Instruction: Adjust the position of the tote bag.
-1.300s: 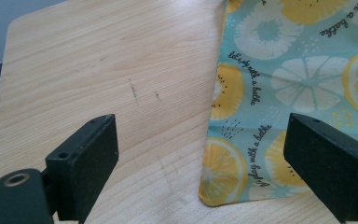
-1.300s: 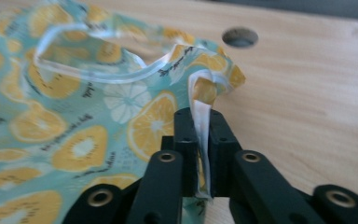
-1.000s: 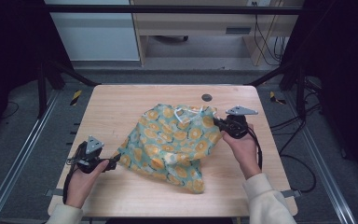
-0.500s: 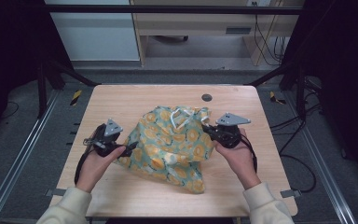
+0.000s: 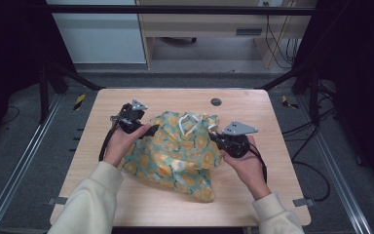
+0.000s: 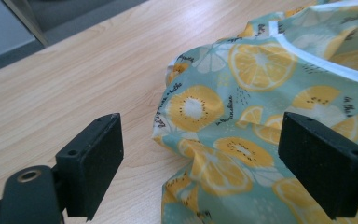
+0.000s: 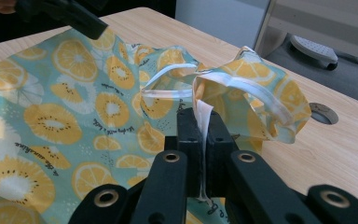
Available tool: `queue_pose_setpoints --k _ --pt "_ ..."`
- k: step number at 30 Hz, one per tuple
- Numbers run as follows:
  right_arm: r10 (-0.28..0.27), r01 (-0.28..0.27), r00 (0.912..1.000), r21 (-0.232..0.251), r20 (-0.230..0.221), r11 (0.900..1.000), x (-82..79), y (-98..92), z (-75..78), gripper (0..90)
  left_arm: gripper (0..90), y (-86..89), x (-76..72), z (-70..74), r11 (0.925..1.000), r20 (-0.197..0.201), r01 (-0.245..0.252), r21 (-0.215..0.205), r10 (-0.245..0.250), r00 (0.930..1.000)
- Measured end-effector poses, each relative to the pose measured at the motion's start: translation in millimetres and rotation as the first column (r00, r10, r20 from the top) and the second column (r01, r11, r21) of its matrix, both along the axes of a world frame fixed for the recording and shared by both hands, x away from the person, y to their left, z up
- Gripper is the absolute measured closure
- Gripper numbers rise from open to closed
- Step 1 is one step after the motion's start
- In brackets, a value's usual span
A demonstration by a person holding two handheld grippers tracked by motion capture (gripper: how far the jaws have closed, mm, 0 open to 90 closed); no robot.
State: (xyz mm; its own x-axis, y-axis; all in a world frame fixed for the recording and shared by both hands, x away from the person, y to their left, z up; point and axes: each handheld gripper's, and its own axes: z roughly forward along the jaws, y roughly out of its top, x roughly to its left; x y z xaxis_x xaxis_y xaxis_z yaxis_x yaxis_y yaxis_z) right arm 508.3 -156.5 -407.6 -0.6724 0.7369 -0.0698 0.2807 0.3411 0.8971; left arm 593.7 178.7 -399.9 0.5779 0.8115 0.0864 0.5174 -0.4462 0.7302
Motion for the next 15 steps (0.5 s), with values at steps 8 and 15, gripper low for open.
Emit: queue_pose_setpoints --k 8,15 --pt "-0.012 0.012 0.9999 0.001 -0.007 1.0 0.2 -4.7 -2.2 87.5 21.5 -8.4 4.2 -13.9 0.9978 -0.09 0.036 0.055 -0.031 0.9954" --pt "-0.028 0.028 0.9996 0.008 -0.008 1.0 1.4 -9.9 -2.2 87.8 46.1 0.4 -1.5 -20.2 0.9969 -0.121 0.054 0.057 -0.047 0.9915"
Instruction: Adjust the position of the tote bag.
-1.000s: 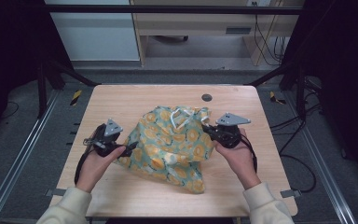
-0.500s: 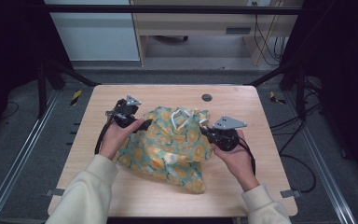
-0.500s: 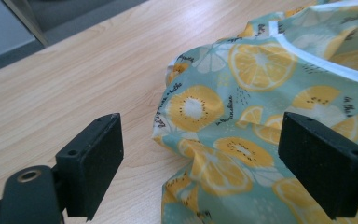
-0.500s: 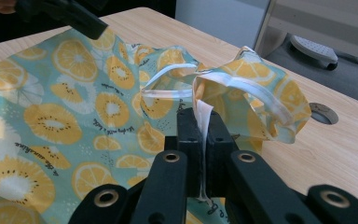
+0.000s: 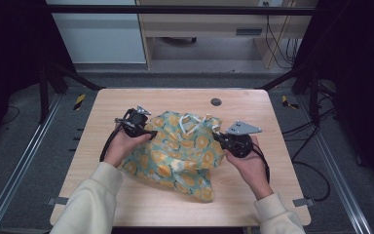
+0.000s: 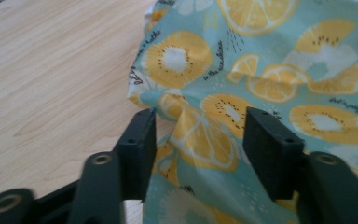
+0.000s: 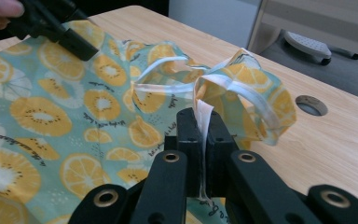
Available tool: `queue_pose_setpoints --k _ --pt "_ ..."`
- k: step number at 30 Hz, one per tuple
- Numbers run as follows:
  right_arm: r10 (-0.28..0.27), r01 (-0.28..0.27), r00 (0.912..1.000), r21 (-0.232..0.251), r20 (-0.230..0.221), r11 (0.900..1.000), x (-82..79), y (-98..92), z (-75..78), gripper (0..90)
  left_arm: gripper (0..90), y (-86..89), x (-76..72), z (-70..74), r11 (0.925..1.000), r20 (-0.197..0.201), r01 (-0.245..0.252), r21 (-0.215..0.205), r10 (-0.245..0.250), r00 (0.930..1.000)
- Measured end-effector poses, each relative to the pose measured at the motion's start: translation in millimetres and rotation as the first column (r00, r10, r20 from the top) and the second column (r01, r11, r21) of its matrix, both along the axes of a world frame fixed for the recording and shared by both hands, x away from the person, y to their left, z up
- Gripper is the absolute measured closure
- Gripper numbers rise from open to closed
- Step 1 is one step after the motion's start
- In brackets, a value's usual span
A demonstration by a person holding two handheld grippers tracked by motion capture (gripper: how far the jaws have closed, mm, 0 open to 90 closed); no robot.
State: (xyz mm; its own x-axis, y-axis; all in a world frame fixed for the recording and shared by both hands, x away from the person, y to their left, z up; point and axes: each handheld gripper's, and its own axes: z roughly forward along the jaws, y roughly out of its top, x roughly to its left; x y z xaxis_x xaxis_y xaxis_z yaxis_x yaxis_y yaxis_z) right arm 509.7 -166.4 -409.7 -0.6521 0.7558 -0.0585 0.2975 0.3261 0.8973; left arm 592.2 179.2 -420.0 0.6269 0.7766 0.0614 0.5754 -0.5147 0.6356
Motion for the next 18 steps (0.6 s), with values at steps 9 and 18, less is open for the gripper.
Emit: queue_pose_setpoints --k 9,18 --pt "-0.035 0.035 0.9994 0.007 -0.004 0.999 3.0 -12.7 0.5 89.3 78.8 10.8 -13.2 -0.4 0.9996 0.053 0.026 0.006 -0.026 0.9982" --pt "-0.105 0.105 0.9944 0.023 -0.015 0.994 2.2 -34.2 -3.4 89.8 89.1 37.7 -36.1 -3.6 0.9965 0.128 -0.013 -0.082 0.023 0.9915"
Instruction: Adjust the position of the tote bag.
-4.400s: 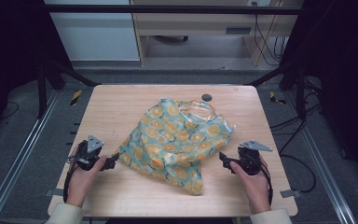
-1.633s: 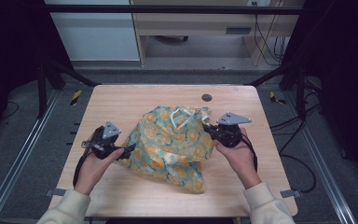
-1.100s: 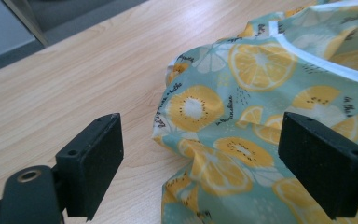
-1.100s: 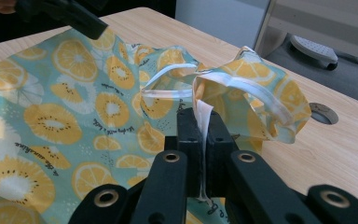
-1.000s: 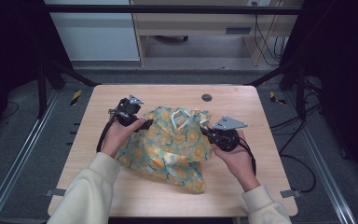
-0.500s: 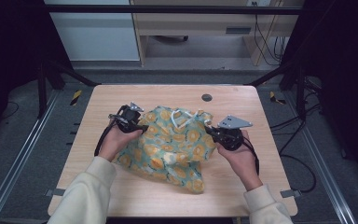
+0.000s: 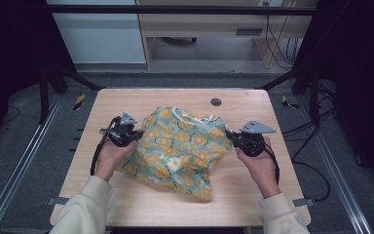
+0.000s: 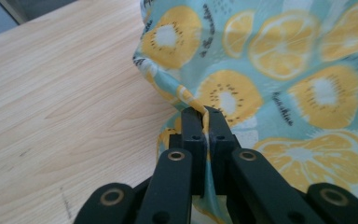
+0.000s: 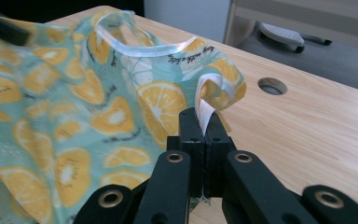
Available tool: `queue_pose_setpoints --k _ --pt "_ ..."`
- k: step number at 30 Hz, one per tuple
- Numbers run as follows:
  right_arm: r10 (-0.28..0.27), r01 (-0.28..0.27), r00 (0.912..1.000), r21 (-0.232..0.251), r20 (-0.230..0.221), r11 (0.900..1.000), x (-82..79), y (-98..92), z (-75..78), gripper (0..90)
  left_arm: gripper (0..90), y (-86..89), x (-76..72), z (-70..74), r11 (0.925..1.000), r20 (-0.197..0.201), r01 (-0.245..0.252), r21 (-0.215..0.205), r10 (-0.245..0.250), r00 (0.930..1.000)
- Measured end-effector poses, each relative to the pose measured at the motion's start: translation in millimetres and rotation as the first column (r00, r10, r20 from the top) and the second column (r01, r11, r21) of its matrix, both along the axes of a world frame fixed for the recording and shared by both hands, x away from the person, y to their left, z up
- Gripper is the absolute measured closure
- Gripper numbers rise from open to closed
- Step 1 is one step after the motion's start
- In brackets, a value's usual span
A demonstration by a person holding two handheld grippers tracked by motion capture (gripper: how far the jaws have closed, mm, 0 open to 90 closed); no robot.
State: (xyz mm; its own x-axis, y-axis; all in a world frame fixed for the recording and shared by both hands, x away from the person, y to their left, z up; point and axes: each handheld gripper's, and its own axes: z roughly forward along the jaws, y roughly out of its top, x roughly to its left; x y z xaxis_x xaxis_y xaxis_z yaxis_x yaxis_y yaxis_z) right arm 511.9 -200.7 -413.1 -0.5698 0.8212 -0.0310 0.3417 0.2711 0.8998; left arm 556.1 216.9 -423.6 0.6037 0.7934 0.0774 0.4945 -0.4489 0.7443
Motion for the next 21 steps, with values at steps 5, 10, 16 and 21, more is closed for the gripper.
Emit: queue_pose_setpoints --k 5,10,16,21 --pt "-0.045 0.045 0.999 0.018 -0.002 0.999 -0.8 -9.9 -3.8 89.9 90.0 9.3 -15.2 2.3 0.9988 0.033 -0.006 -0.048 0.007 0.9994" --pt "-0.059 0.059 0.9981 0.02 -0.019 0.998 1.5 -11.2 -8.7 89.9 90.0 11.8 -19.1 4.1 0.9995 0.052 -0.006 -0.031 0.008 0.9986" --pt "-0.058 0.059 0.998 0.023 -0.023 0.998 2.8 -11.7 -10.0 89.9 90.0 16.3 -16.2 2.3 0.9986 0.044 -0.016 -0.051 0.019 0.9989" --pt "-0.061 0.061 0.9979 0.029 -0.022 0.998 3.7 -12.5 -9.5 90.0 90.0 15.4 -18.0 4.7 0.9993 0.058 -0.012 -0.036 0.014 0.9982"
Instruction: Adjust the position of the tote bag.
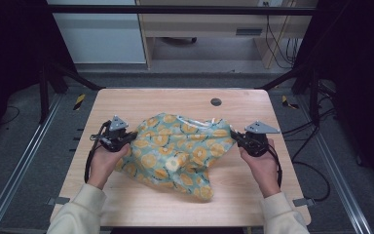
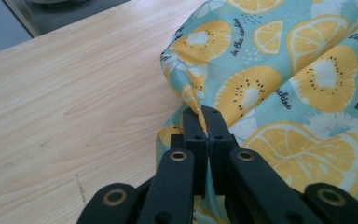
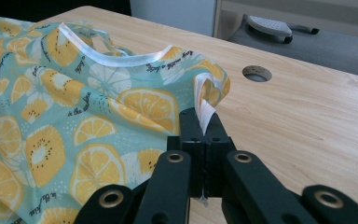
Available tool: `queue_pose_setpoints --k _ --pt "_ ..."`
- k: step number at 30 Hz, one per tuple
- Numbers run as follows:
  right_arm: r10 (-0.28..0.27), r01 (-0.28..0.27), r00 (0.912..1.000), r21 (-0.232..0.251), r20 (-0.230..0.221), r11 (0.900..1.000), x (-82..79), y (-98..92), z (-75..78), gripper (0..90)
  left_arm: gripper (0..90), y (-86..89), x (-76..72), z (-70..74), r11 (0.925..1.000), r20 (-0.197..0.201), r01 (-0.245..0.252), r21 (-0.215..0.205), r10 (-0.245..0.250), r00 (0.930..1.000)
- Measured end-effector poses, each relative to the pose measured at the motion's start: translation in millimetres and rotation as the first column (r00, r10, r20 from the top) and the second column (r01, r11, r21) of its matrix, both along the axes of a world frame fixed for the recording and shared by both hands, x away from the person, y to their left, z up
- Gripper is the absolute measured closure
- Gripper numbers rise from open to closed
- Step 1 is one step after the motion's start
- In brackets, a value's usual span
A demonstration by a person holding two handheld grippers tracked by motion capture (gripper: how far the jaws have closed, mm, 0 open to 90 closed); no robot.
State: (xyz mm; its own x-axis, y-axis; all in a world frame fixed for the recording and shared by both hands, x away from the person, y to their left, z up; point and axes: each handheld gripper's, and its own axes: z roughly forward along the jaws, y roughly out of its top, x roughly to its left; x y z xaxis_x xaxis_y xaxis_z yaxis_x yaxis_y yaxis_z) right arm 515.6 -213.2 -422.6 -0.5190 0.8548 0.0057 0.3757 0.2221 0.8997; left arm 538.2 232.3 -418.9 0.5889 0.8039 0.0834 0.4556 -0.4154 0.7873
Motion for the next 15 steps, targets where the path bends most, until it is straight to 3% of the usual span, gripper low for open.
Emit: queue_pose_setpoints --k 5,15 --pt "0.001 -0.001 0.9997 0.012 0.023 1.0 -0.4 -0.1 7.5 90.0 90.0 2.9 -0.8 5.4 0.9998 0.008 0.003 -0.02 -0.003 1.0" --pt "0.016 -0.021 0.9936 0.037 0.112 0.999 -11.2 3.8 33.9 89.9 90.0 13.1 -18.4 24.1 0.9973 0.103 -0.01 -0.073 0.018 0.9946"
